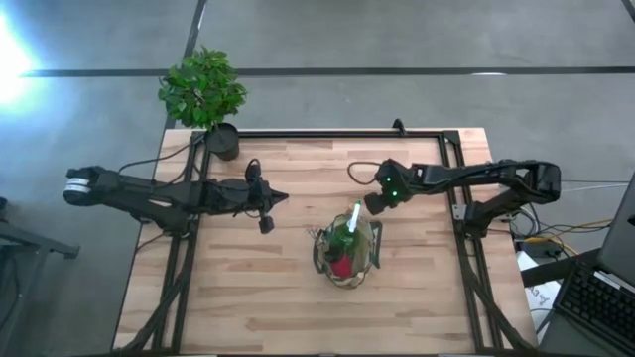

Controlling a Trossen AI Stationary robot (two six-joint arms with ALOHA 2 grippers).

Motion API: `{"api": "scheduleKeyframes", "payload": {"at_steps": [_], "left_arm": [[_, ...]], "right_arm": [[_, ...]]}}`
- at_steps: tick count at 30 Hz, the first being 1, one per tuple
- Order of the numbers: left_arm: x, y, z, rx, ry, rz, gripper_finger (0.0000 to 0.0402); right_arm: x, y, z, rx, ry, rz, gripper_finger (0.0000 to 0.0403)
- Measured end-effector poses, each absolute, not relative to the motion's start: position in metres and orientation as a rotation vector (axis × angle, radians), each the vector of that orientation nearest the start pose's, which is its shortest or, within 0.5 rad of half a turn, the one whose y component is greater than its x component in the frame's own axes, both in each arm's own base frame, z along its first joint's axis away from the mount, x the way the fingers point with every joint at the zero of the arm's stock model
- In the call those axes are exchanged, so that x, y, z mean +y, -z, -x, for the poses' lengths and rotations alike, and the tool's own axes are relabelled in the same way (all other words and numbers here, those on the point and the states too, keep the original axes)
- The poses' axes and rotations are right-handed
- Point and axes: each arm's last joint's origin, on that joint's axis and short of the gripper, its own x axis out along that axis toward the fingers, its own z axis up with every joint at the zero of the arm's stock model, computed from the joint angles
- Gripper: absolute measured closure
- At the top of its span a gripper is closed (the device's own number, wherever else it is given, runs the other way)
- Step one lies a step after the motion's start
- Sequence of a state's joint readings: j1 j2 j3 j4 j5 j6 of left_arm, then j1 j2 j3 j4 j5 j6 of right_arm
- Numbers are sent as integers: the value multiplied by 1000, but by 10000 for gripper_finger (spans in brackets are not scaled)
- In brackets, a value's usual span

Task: Pick & Place Garden tools in Gardening bag
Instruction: Put the trowel into the gardening bag

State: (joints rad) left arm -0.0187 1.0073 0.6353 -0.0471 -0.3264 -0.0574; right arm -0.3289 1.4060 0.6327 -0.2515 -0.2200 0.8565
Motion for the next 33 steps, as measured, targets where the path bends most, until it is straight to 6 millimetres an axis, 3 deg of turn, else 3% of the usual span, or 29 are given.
{"api": "scheduleKeyframes", "payload": {"at_steps": [11, 19, 33], "left_arm": [[7, -254, -216, 416, -320, -34, 399], [7, -254, -215, 425, -301, -36, 399], [7, -249, -213, 474, -300, -34, 399]], "right_arm": [[-53, -150, -242, 873, 562, -1054, 224], [-49, -130, -255, 916, 562, -1086, 204], [-50, -117, -262, 986, 579, -1047, 233]]}}
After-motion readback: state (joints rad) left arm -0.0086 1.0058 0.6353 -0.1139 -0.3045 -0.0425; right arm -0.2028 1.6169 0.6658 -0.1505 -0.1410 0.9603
